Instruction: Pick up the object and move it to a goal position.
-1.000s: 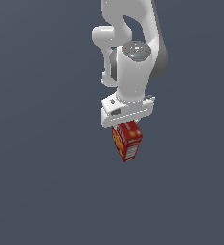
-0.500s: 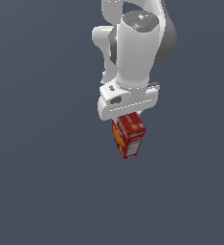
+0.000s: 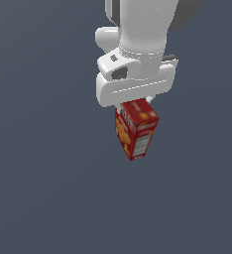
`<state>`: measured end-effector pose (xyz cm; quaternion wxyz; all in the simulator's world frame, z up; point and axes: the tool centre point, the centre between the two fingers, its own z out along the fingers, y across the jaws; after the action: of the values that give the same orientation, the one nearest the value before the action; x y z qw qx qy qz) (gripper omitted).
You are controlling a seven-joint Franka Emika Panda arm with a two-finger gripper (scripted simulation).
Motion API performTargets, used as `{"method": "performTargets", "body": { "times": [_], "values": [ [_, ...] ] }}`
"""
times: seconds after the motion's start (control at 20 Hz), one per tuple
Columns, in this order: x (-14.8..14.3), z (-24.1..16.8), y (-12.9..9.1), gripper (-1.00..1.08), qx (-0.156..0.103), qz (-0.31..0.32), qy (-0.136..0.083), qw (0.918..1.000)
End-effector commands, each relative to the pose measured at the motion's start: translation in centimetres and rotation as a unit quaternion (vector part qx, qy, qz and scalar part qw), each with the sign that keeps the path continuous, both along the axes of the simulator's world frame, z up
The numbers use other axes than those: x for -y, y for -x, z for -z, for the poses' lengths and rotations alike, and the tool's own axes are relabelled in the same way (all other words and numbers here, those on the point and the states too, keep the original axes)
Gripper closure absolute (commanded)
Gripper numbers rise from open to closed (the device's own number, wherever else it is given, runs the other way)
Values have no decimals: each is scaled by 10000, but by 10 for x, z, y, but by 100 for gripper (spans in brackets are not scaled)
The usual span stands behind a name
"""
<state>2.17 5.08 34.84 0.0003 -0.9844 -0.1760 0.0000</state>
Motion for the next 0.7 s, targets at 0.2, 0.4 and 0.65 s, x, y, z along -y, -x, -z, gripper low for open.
{"method": "performTargets", "body": {
  "times": [0.2,0.4,0.65],
  "values": [
    [2,-52,-11,108,1,2,1,10000],
    [3,-77,-18,108,1,2,1,10000],
    [4,-97,-23,108,1,4,2,10000]
  ]
}}
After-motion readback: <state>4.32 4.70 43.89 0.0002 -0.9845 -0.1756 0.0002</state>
